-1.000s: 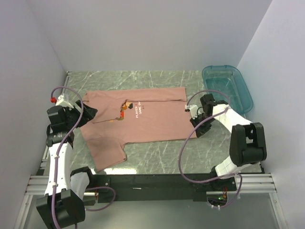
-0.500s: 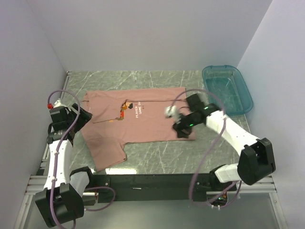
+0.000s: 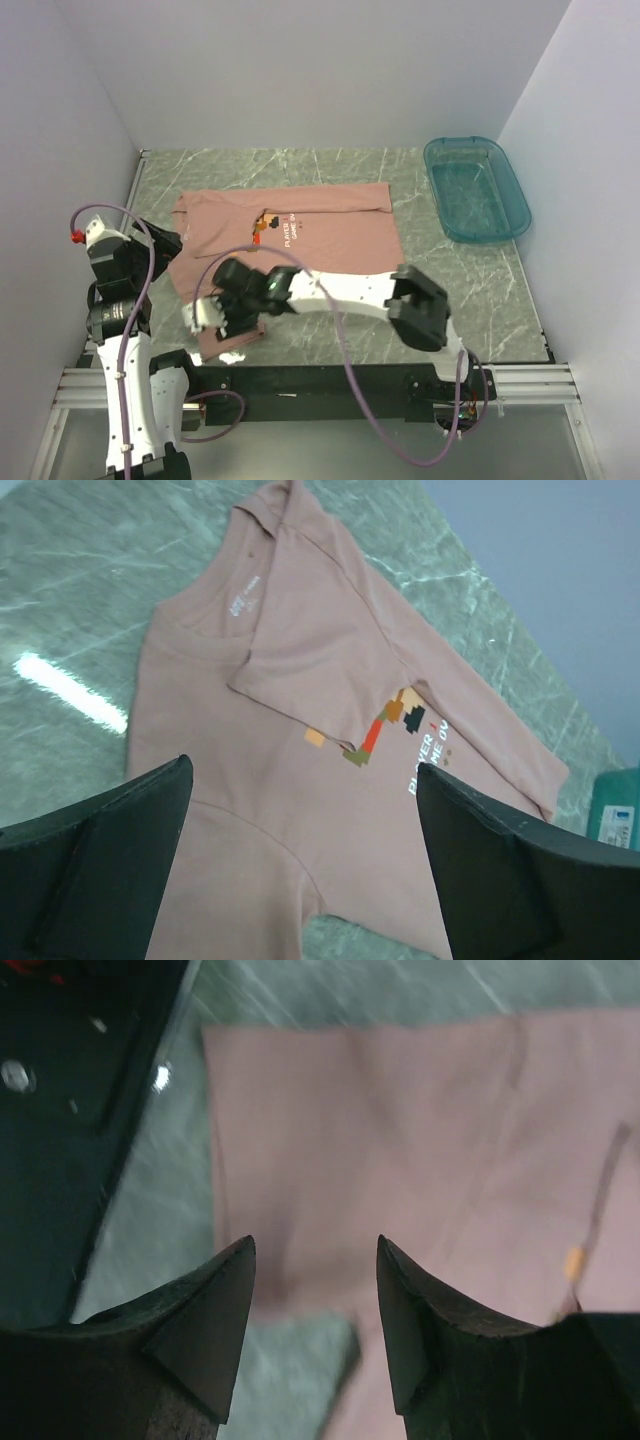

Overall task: Fold and stack the t-shirts
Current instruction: Fold the tshirt

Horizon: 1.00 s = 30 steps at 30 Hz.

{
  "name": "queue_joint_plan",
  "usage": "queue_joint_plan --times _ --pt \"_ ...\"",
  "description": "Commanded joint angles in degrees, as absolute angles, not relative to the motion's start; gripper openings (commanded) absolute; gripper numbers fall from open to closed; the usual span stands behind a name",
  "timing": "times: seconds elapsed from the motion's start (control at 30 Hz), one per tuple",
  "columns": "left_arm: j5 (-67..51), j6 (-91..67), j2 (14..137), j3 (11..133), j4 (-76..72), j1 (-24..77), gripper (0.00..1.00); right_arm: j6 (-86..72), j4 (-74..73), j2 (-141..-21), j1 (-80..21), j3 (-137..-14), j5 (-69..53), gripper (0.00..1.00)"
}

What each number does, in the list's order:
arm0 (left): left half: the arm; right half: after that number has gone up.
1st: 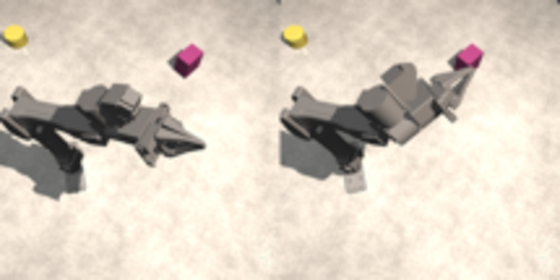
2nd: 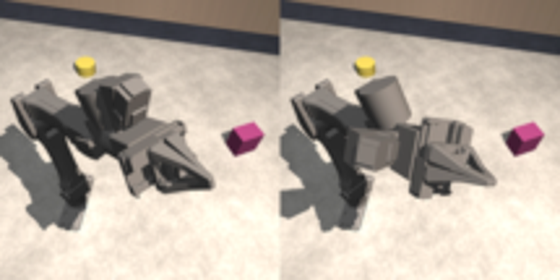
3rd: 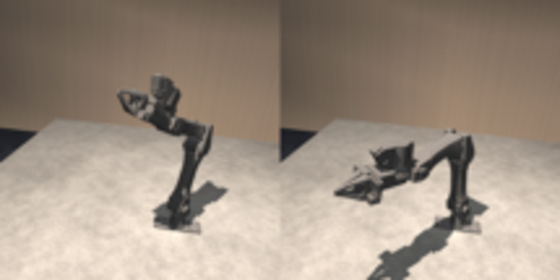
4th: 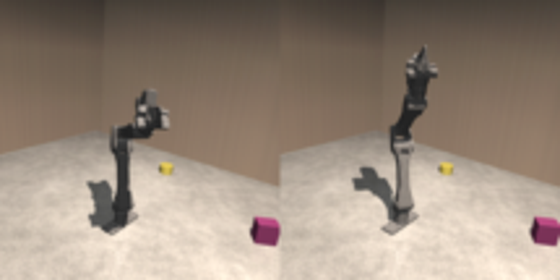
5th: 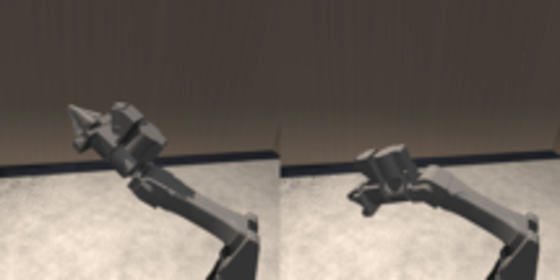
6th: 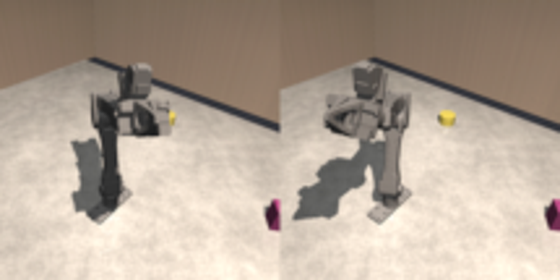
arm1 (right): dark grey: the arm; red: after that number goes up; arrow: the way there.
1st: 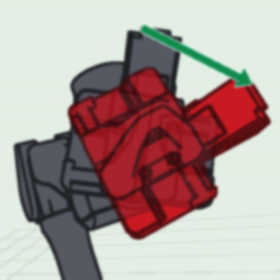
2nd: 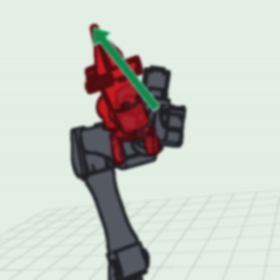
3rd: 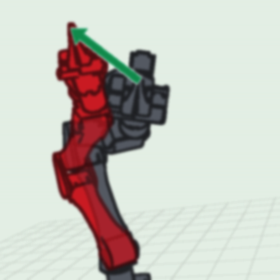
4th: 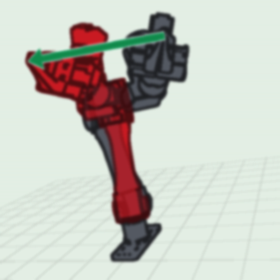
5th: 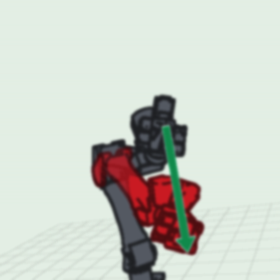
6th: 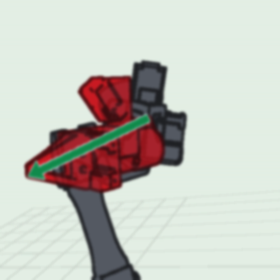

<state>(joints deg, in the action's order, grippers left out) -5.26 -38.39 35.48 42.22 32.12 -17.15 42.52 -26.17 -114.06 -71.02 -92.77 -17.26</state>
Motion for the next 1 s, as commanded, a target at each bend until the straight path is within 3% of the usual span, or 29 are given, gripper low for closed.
queue_joint_plan --times 0.0,0.27,0.73,0.97 --pt "-0.4 -37.9 35.3 46.0 36.8 -17.3 0.99 40.1 -23.9 -118.5 -74.7 -96.8 -10.5 0.58" --pt "9.4 -38.5 35.2 49.9 40.6 -16.3 0.99 37.8 -22.7 -124.3 -75.9 -97.7 -8.6 0.57" --pt "14.2 -40.5 33.6 51.2 43.1 -14.2 0.99 36.7 -22.7 -126.7 -76.6 -96.0 -8.8 0.47" --pt "15.4 -40.9 33.5 51.5 43.4 -14.1 0.99 36.4 -23.3 -123.9 -76.6 -95.4 -11.5 0.47"
